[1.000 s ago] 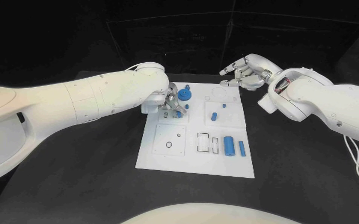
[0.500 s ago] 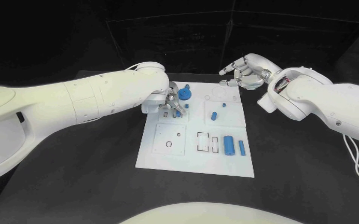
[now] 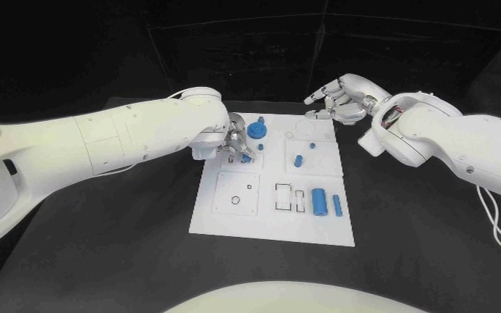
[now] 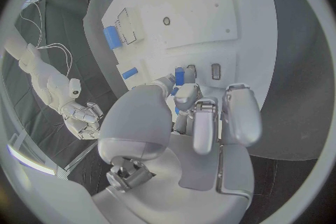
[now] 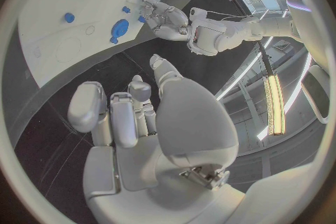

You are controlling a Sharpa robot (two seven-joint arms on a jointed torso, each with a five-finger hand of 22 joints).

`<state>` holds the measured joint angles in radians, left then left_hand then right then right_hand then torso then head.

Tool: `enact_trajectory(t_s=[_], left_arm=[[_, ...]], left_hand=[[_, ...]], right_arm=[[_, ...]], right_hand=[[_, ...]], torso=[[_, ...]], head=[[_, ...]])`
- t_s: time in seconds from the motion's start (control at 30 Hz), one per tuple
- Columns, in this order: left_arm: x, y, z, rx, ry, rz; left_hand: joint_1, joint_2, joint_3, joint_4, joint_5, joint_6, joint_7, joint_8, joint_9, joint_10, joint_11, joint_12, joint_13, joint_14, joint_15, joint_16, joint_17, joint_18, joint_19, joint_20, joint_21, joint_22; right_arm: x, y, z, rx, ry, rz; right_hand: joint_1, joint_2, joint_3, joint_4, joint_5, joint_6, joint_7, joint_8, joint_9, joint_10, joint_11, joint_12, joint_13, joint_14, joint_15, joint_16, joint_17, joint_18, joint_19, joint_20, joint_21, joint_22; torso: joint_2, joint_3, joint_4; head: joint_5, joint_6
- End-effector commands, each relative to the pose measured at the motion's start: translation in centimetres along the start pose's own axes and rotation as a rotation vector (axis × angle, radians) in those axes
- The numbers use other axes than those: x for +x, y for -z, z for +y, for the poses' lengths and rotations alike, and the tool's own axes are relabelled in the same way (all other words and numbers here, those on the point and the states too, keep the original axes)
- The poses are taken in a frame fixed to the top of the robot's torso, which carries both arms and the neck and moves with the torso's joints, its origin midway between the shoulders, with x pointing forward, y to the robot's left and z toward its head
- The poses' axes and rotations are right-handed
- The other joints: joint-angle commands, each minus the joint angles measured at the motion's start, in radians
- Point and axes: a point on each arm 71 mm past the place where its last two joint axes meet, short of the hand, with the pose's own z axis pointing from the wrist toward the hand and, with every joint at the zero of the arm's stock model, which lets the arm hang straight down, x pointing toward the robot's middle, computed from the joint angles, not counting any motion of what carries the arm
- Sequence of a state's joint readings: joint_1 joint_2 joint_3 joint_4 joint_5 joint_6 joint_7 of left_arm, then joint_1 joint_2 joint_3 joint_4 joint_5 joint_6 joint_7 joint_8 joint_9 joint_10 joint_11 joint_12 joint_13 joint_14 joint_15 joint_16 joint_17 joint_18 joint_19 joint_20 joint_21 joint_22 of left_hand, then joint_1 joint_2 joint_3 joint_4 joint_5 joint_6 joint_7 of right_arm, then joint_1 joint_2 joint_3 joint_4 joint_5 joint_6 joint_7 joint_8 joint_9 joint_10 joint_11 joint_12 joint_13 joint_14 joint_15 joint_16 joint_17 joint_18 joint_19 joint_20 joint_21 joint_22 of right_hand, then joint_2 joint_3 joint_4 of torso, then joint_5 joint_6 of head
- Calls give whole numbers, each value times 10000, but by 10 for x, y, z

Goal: Assemble the parts on the task board

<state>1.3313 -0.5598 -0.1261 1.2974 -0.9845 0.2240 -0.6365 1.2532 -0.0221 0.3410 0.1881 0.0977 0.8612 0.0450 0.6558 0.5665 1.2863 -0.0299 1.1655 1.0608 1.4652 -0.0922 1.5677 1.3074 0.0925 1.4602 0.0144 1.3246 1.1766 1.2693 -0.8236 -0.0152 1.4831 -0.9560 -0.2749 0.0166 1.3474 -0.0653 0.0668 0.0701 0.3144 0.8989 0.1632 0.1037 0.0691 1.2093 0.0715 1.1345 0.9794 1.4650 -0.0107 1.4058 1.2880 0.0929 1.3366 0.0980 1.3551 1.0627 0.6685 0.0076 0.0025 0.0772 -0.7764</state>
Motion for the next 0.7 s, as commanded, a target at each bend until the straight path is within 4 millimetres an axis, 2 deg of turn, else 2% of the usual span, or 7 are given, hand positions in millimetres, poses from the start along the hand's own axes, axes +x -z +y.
enact_trajectory(t_s=[0.03, 0.17, 0.27, 0.37, 0.53, 0.7], left_arm=[[-2, 3, 1, 303, 400, -430], [-1, 6, 7, 291, 557, -576], [0, 8, 11, 202, 647, -647], [1, 7, 15, 92, 682, -687], [2, 4, 18, -150, 567, -642], [4, 0, 18, -280, 498, -520]], left_hand=[[-419, -164, 2515, -1926, -76, -18, 24, 113, 90, 85, 31, -15, -10, 1056, 67, 31, 2634, -145, -8, 18, -45, 33], [-727, -344, 3096, -2041, -99, -42, 30, 222, 209, 111, 27, -5, -24, 1056, 32, 31, 2634, -155, -7, 41, -63, 34], [-823, -391, 3283, -2092, -106, -52, 25, 264, 255, 128, 29, 8, -18, 1056, 27, 31, 2634, -158, -1, 40, -61, 48], [-881, -418, 3397, -2128, -113, -60, 25, 291, 286, 131, 28, 7, -26, 1056, 25, 31, 2634, -158, 1, 39, -63, 54], [-898, -426, 3437, -2142, -114, -65, 25, 300, 296, 137, 27, 13, -20, 1056, 25, 31, 2634, -160, 4, 39, -58, 64], [-908, -433, 3450, -2148, -116, -66, 26, 304, 301, 134, 27, 8, -27, 1056, 26, 31, 2634, -158, 2, 38, -64, 55]], right_arm=[[-1, 0, 1, -30, 37, 74], [-1, 0, 0, -13, 43, 77], [-1, 0, -1, 1, 47, 82], [-1, 0, -1, 9, 48, 90], [-1, -1, -1, 9, 48, 119], [0, -1, 0, 0, 45, 159]], right_hand=[[6, 78, -65, 28, 56, 21, -46, 44, -8, 13, -31, 6, 0, 445, 5, -24, -7, 58, -70, -18, -51, -11], [3, 80, -67, 32, 62, 21, -46, 44, -8, 13, -31, 6, 0, 445, 5, -27, -10, 58, -71, -19, -52, -13], [-3, 82, -72, 39, 70, 20, -46, 45, -8, 11, -31, 3, -4, 445, 5, -29, -12, 59, -72, -19, -54, -17], [-12, 84, -79, 49, 81, 20, -45, 46, -8, 9, -30, 0, -9, 445, 5, -31, -14, 60, -74, -19, -57, -23], [-24, 86, -87, 61, 92, 19, -45, 47, -8, 5, -30, -4, -16, 445, 5, -33, -16, 60, -74, -19, -59, -25], [-69, 94, -119, 108, 105, 17, -45, 52, -8, 10, -28, 1, -14, 446, 5, -37, -14, 60, -72, -20, -63, -31]], torso=[[0, 1, 7], [-1, 2, 7], [-8, 3, 15], [-4, 3, 18], [4, 2, -13], [10, 18, -36]], head=[[7, -21], [13, -30], [13, -59], [23, -59], [69, -73], [92, -76]])
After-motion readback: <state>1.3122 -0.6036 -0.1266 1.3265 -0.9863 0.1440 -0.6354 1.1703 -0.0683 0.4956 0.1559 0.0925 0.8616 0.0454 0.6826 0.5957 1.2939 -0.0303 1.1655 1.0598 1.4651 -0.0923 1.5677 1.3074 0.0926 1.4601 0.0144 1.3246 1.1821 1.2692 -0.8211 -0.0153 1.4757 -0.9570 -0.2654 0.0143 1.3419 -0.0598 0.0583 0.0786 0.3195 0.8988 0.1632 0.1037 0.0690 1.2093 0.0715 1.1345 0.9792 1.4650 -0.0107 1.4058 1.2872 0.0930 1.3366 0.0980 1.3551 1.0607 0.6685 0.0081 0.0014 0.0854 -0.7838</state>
